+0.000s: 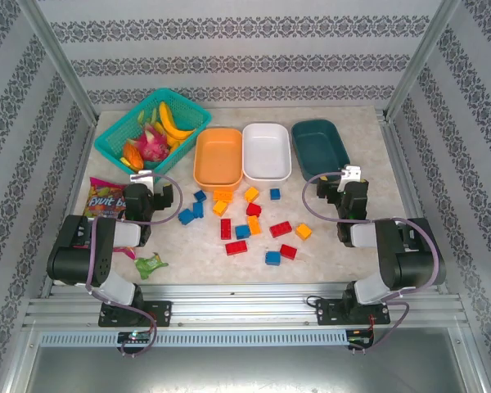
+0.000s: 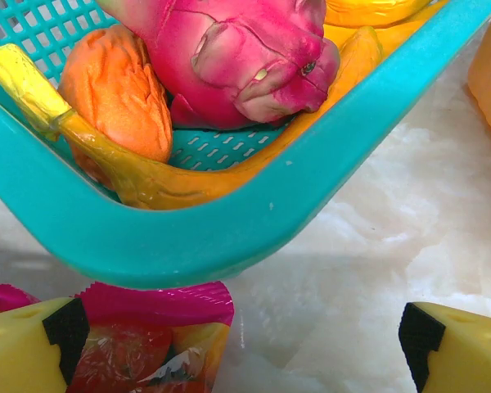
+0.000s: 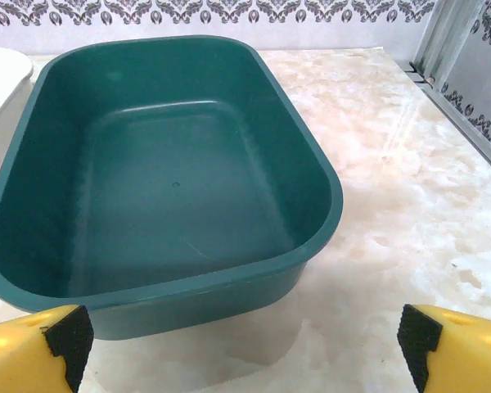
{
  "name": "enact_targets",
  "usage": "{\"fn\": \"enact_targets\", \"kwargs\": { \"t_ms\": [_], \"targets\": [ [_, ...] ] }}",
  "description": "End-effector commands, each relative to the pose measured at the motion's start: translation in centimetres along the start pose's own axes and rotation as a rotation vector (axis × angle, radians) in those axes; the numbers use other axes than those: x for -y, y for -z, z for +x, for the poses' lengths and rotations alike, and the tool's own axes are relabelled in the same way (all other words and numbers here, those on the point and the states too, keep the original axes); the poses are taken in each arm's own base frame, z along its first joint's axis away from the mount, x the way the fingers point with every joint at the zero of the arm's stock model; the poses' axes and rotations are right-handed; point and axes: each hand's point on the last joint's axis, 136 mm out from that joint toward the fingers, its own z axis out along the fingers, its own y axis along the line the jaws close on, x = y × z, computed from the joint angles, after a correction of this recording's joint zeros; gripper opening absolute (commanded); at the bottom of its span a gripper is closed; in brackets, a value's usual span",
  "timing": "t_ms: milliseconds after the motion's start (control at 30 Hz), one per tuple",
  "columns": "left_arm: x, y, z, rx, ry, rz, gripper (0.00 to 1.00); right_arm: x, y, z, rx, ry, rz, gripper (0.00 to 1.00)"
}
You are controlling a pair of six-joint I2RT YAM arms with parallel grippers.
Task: Sort the legos into containers by color
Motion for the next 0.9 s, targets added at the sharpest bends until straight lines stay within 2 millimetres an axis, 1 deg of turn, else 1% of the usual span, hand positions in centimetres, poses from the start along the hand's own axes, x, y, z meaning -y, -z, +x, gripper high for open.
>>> {"fn": "enact_targets", "kwargs": {
  "t_ms": [0, 733, 800, 867],
  "targets": [
    [-0.2, -0.1, -1.5, 0.053, 0.007, 0.004, 1.0, -0.5, -0.1, -1.3, 0.035, 0.008, -0.023, 0.98],
    [-0.2, -0.1, -1.4, 0.052, 0.007, 0.005, 1.0, -0.5, -0.2, -1.2, 0.032, 0.007, -0.024, 0.98],
    [-0.3, 0.1, -1.7, 0.058, 0.011, -0.002, 1.0, -0.4, 0.0, -1.4, 0.043, 0.007, -0.019, 0.98],
    [-0.7, 0.6, -3.0, 0.036, 0.015, -0.026, 1.0, 0.2, 0.6, -2.1, 0.069, -0.004, 0.015, 0.98]
  ]
}}
